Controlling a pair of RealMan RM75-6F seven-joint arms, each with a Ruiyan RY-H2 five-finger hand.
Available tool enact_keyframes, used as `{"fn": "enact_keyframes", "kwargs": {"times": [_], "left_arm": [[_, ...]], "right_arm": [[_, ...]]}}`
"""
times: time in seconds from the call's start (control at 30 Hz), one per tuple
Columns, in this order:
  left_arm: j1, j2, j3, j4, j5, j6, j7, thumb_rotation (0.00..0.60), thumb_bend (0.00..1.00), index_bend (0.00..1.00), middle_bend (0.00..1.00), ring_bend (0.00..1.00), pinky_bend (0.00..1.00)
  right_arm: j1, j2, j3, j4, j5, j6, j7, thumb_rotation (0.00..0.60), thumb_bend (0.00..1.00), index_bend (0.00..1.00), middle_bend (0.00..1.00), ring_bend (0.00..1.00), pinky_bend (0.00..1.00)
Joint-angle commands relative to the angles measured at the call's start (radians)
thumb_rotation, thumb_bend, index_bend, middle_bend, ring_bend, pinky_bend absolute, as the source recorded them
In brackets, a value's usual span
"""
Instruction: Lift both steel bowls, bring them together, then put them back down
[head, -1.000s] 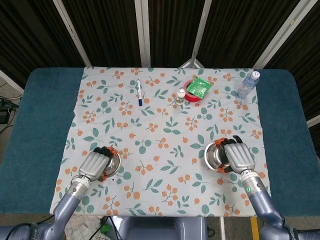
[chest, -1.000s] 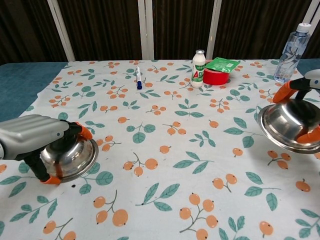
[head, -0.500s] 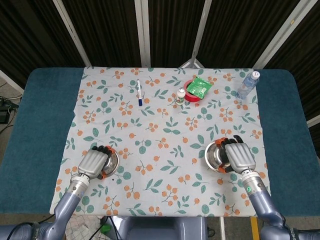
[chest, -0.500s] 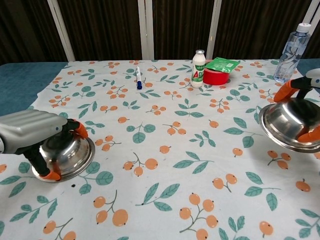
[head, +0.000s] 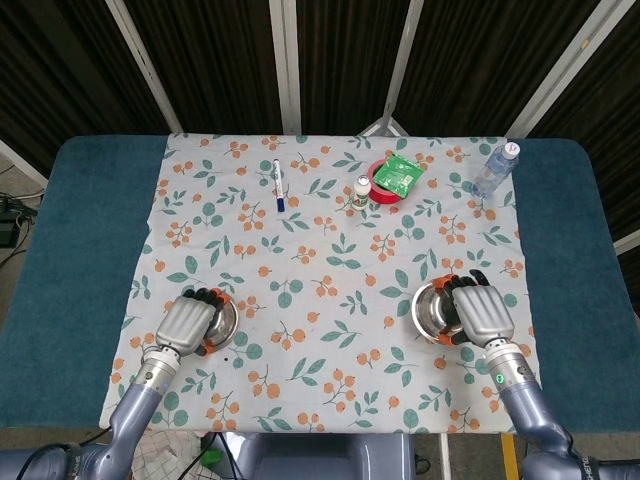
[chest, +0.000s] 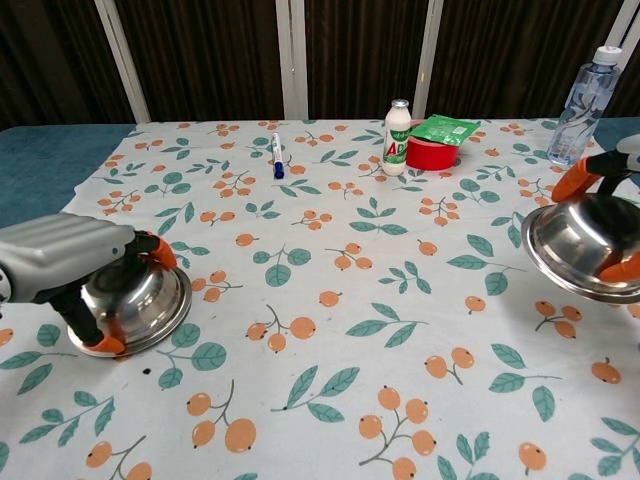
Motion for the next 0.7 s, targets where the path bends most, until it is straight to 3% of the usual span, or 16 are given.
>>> {"fn": "enact_keyframes", "kwargs": {"times": [0.03,0.37,0.57,0.7], "left_arm": [[0.003,0.016,-0.004,-0.012,0.023,0.008,-0.025,0.600,0.32,0.42,0.33,0.35,0.61],[0.028,0.091,-0.034,-0.086,0.178,0.052,-0.255,0.600,0.31,0.43,0.33,0.35,0.59],[0.049,0.172,-0.052,-0.140,0.264,0.041,-0.536,0.600,0.30,0.43,0.34,0.35,0.56],[0.055,0.209,-0.075,-0.130,0.306,0.047,-0.690,0.600,0.30,0.43,0.34,0.35,0.56]], "right_arm": [[0.000,0.004,0.002,-0.003,-0.003,0.001,0.000,0.600,0.21,0.48,0.39,0.49,0.12],[-0.001,0.010,0.028,-0.004,-0.033,0.000,0.061,0.600,0.21,0.50,0.39,0.49,0.14],[-0.005,0.029,0.067,0.011,-0.077,-0.034,0.198,0.600,0.21,0.51,0.39,0.50,0.14],[-0.018,0.035,0.107,0.038,-0.133,-0.048,0.358,0.600,0.21,0.52,0.39,0.50,0.14]]}}
